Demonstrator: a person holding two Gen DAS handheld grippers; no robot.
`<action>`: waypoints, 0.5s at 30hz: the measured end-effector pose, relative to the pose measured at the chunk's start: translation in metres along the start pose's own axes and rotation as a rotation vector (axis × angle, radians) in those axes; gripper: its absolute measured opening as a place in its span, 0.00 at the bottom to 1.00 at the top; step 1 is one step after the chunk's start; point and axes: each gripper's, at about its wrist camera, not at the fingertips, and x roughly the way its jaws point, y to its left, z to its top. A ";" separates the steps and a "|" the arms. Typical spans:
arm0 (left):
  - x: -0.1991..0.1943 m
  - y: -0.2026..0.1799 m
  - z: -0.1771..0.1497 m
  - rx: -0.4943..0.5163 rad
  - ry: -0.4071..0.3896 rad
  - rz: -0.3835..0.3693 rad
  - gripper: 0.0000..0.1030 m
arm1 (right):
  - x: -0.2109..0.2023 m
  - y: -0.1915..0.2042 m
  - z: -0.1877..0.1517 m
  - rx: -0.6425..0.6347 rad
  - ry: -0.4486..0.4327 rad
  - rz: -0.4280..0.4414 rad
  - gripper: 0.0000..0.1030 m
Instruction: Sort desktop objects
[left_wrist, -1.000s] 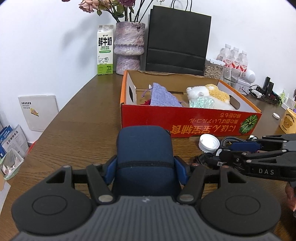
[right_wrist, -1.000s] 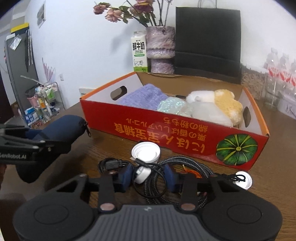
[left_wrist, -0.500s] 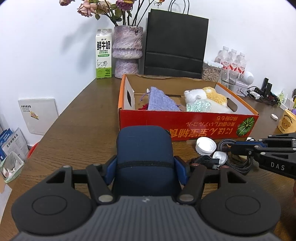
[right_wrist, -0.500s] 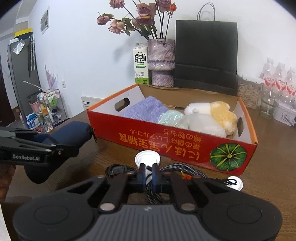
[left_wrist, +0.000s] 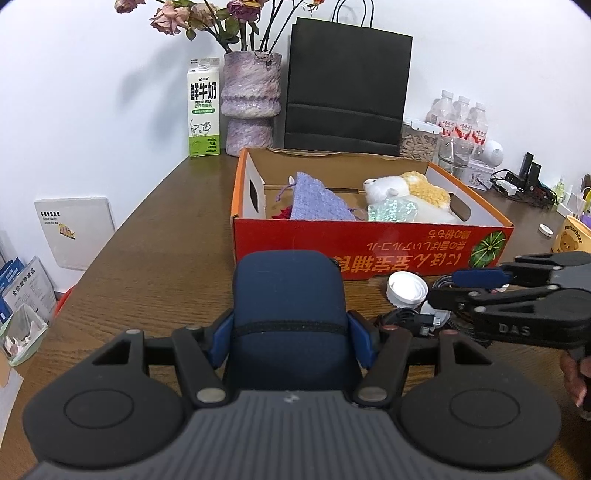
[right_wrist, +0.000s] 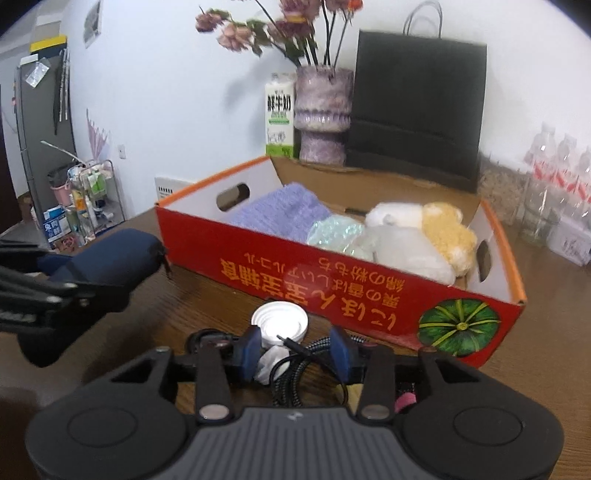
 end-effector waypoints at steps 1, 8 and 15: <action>0.000 0.001 0.000 0.000 0.000 0.001 0.63 | 0.004 -0.002 0.000 0.007 0.013 0.008 0.24; 0.002 0.002 0.004 0.004 -0.006 -0.002 0.63 | -0.013 -0.003 -0.001 0.000 -0.045 -0.010 0.04; -0.002 -0.010 0.012 0.031 -0.033 -0.031 0.63 | -0.044 -0.010 0.006 0.013 -0.139 -0.026 0.04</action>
